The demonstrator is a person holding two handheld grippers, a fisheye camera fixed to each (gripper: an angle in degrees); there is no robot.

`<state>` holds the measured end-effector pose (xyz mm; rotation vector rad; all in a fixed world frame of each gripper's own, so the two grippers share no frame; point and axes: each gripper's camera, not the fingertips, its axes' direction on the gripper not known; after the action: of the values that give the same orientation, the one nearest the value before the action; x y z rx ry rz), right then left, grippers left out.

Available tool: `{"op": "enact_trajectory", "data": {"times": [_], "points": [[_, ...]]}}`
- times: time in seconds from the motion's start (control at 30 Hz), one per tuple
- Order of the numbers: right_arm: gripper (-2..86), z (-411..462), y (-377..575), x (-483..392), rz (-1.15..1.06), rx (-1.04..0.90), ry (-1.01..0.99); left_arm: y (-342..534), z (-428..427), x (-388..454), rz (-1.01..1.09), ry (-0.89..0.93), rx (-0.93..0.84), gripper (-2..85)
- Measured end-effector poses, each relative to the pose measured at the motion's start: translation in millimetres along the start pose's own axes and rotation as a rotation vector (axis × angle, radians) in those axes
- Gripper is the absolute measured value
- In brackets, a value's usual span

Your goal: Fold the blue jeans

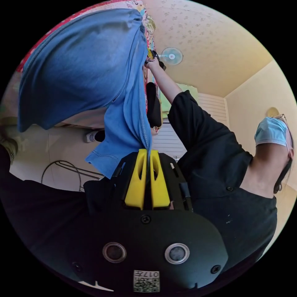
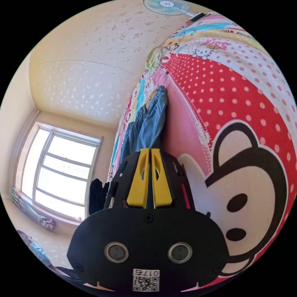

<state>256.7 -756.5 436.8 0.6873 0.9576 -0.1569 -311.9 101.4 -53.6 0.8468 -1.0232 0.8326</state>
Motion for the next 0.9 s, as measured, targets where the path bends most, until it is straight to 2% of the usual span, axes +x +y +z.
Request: {"op": "enact_trajectory", "data": {"times": [0.23, 0.4, 0.47, 0.6, 0.67, 0.73, 0.8, 0.9], "points": [[0.7, 62, -31, -121, -0.214, -0.088, -0.136, 8, -51, -30, -0.035, 0.05, 0.168, -0.9], [2.0, 160, -24, -182, -0.249, -0.174, -0.126, 16, -76, -45, -0.058, 0.028, 0.29, -0.8], [3.6, 192, -15, -183, -0.224, -0.203, -0.154, 19, -84, -51, -0.084, -0.027, 0.323, -0.7], [8.1, 233, 16, -159, -0.159, -0.32, -0.223, 28, -103, -56, -0.23, -0.348, 0.41, 0.2], [7.8, 224, 32, -153, -0.206, -0.33, -0.215, 30, -110, -50, -0.231, -0.427, 0.46, 2.0], [8.9, 205, 48, -149, -0.273, -0.387, -0.197, 20, -110, -49, -0.248, -0.515, 0.411, 6.5], [10.8, 160, 83, -144, -0.4, -0.486, -0.141, 18, -112, -44, -0.244, -0.607, 0.436, 8.0], [11.9, 77, 141, -119, -0.482, -0.514, 0.012, 3, -114, -28, -0.147, -0.675, 0.463, 11.2]]}}
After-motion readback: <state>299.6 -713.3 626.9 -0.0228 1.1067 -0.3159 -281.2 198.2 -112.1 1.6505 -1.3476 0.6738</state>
